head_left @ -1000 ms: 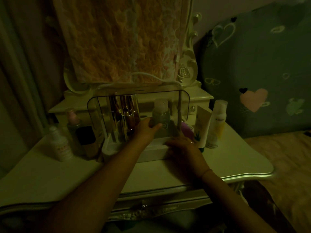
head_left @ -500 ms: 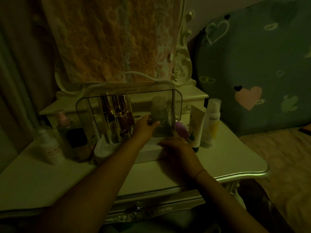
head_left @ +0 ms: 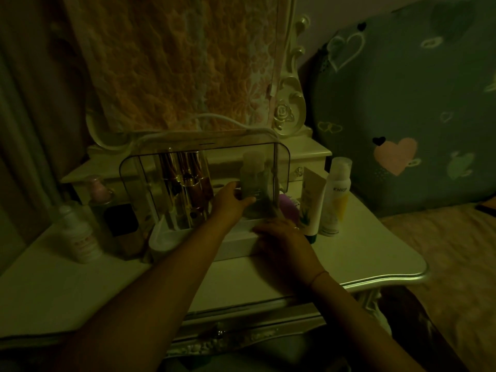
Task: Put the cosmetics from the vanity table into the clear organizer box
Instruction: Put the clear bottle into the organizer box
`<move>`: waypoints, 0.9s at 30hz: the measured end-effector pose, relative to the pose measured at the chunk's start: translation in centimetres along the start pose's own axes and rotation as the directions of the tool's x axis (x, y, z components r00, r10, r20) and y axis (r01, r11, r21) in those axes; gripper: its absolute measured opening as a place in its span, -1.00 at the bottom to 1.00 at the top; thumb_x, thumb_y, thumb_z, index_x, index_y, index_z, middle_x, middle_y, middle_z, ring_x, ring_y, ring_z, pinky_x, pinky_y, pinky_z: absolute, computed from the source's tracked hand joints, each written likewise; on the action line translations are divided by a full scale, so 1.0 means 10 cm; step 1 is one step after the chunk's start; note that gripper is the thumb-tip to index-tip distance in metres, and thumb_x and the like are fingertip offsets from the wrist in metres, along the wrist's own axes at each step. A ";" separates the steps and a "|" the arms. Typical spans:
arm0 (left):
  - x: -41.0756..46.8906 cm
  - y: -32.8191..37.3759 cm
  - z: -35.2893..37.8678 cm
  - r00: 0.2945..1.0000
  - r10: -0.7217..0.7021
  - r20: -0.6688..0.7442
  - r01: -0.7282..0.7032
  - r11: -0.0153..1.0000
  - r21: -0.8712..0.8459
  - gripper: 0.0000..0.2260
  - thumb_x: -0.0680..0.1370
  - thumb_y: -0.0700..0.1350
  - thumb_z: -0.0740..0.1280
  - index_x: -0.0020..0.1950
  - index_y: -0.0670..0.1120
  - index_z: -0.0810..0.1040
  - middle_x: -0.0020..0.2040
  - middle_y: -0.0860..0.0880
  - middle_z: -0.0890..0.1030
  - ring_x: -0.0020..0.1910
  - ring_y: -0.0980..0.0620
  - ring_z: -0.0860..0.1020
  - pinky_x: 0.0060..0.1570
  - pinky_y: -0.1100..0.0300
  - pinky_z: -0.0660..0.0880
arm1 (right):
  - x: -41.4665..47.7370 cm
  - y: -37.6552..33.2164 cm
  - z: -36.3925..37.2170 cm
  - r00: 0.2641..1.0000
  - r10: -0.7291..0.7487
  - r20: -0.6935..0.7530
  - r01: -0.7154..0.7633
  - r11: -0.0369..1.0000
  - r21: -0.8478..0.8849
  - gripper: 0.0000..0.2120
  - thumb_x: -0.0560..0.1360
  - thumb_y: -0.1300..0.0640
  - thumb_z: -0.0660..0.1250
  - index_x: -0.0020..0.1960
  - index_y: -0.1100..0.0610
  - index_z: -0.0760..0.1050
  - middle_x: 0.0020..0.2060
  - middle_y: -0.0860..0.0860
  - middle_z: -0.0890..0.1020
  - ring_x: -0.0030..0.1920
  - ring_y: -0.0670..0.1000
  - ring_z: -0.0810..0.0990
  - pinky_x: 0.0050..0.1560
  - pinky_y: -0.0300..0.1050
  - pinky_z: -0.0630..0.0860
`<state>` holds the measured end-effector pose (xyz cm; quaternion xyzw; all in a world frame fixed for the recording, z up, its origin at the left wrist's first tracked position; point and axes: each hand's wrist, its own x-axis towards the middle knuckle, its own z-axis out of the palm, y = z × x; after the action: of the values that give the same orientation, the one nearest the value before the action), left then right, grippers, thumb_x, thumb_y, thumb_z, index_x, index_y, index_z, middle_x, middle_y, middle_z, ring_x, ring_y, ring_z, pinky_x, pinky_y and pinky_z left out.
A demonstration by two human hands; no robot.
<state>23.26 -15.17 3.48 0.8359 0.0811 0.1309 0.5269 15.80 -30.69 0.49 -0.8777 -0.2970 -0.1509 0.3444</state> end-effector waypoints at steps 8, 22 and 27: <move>0.03 -0.01 0.05 1.000 0.012 -0.020 -0.009 0.993 0.120 -0.45 0.31 -0.15 0.51 0.23 -0.10 0.38 0.21 -0.11 0.54 0.15 -0.11 0.53 0.12 -0.06 0.51 | 0.00 0.00 0.00 1.000 -0.017 -0.009 0.017 1.000 -0.009 -0.70 0.44 0.19 0.34 0.18 0.09 0.52 0.14 0.05 0.57 0.19 0.05 0.45 0.19 -0.18 0.33; -0.17 0.08 -0.10 0.999 -0.038 -0.033 0.034 0.993 -0.112 -0.37 0.37 -0.13 0.48 0.36 -0.15 0.28 0.25 -0.16 0.49 0.13 -0.08 0.50 -0.02 0.12 0.48 | -0.09 -0.05 -0.08 0.999 -0.015 -0.047 0.018 0.998 0.063 -0.69 0.42 0.21 0.38 0.16 0.14 0.53 0.15 0.08 0.57 0.21 0.04 0.47 0.25 -0.12 0.38; -0.64 0.13 -0.16 0.990 0.135 -0.048 -0.141 0.975 -0.174 -0.64 0.39 -0.17 0.45 0.15 -0.05 0.47 0.07 -0.01 0.53 0.05 0.02 0.51 -0.15 0.27 0.46 | -0.41 -0.01 -0.15 0.890 0.171 -0.422 -0.081 0.971 0.223 -0.78 0.38 0.19 0.43 0.02 0.07 0.55 -0.04 0.00 0.62 -0.02 -0.03 0.58 0.00 -0.15 0.52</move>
<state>16.72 -16.12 4.47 0.7869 0.0203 0.1887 0.5871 12.48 -33.32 -0.29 -0.7997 -0.1677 -0.2912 0.4975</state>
